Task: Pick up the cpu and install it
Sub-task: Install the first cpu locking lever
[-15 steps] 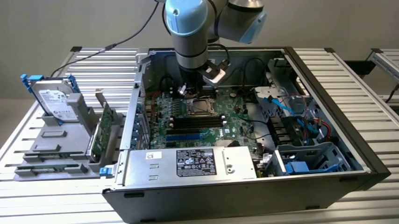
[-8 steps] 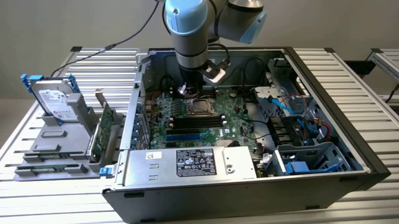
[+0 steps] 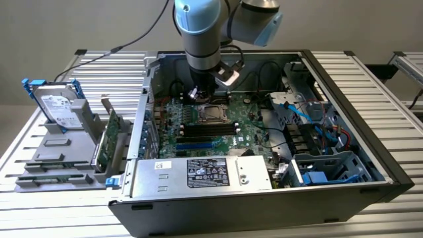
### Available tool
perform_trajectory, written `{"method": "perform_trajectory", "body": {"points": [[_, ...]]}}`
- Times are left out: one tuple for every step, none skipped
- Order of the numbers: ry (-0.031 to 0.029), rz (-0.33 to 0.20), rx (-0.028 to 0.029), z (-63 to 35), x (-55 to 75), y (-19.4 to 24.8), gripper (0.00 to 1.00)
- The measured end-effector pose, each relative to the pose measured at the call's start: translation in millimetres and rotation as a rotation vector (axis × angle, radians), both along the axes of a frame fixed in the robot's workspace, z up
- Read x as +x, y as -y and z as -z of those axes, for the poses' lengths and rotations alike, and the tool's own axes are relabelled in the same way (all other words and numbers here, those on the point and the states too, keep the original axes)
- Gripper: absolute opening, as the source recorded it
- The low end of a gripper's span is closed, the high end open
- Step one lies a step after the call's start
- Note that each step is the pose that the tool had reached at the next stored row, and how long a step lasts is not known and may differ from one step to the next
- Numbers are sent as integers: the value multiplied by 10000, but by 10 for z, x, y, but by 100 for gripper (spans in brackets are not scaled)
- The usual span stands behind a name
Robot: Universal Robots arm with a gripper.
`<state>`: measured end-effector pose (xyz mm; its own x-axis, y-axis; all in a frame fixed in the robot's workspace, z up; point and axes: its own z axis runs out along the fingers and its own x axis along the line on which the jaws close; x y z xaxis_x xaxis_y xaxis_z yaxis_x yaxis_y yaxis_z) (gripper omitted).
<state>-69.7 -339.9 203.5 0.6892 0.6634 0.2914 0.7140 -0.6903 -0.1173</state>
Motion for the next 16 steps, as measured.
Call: {"method": "perform_trajectory", "body": {"points": [[0, 1, 0, -7, -1, 0, 11], [-2, 1, 0, -13, -2, 0, 11], [-2, -1, -1, -17, -2, 0, 11], [-1, -12, 1, -19, -2, -1, 11], [-2, -39, -2, -20, -2, -1, 11], [-2, -82, -5, -22, -3, -1, 11], [-3, -132, -13, -23, -3, 0, 11], [-5, -185, -25, -24, -3, 0, 11], [-8, -231, -35, -25, -4, 0, 11], [-10, -288, -50, -25, -4, 0, 11], [-10, -352, -69, -25, -4, 0, 11], [-10, -424, -92, -25, -5, 0, 11], [-10, -504, -120, -25, -5, 0, 11], [-12, -585, -150, -25, -6, 0, 11], [-11, -666, -180, -25, -6, 0, 11], [-12, -744, -204, -25, -6, 0, 11]]}}
